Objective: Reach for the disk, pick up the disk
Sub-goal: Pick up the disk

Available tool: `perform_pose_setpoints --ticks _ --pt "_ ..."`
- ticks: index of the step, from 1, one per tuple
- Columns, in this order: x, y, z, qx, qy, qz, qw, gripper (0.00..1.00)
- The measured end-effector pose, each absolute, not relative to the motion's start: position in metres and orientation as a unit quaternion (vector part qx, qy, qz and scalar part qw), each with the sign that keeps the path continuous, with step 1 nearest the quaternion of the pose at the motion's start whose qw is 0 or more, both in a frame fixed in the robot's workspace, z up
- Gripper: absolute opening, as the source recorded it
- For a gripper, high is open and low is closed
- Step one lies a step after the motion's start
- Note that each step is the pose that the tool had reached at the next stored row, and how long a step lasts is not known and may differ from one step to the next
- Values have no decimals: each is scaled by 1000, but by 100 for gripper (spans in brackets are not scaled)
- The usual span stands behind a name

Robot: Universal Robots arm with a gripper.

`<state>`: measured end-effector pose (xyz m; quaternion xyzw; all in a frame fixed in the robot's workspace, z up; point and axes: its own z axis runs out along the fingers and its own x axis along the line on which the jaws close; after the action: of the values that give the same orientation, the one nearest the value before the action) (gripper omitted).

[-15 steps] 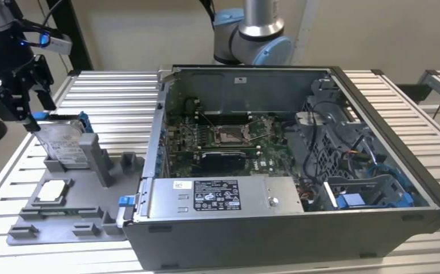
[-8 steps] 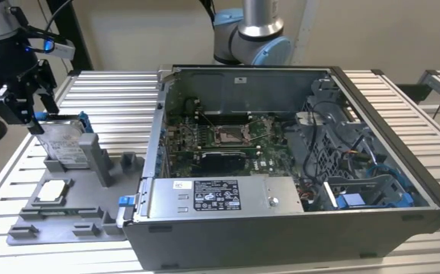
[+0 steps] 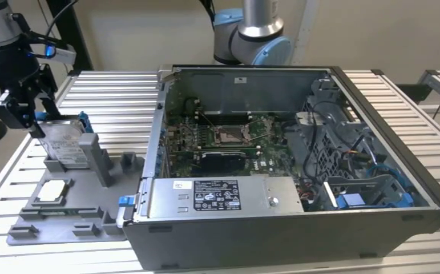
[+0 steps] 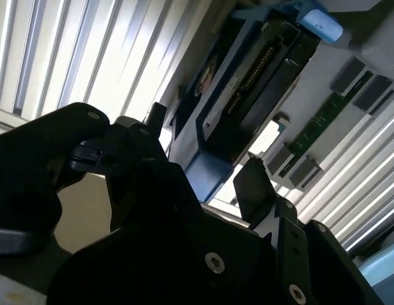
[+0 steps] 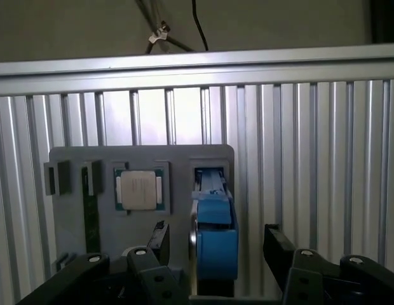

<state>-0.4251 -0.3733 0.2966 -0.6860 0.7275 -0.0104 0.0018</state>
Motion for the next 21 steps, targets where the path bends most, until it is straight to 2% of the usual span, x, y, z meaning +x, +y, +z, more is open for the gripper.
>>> perform_pose_setpoints --ticks 21 --pt "-426 -376 270 -686 727 -11 3 100"
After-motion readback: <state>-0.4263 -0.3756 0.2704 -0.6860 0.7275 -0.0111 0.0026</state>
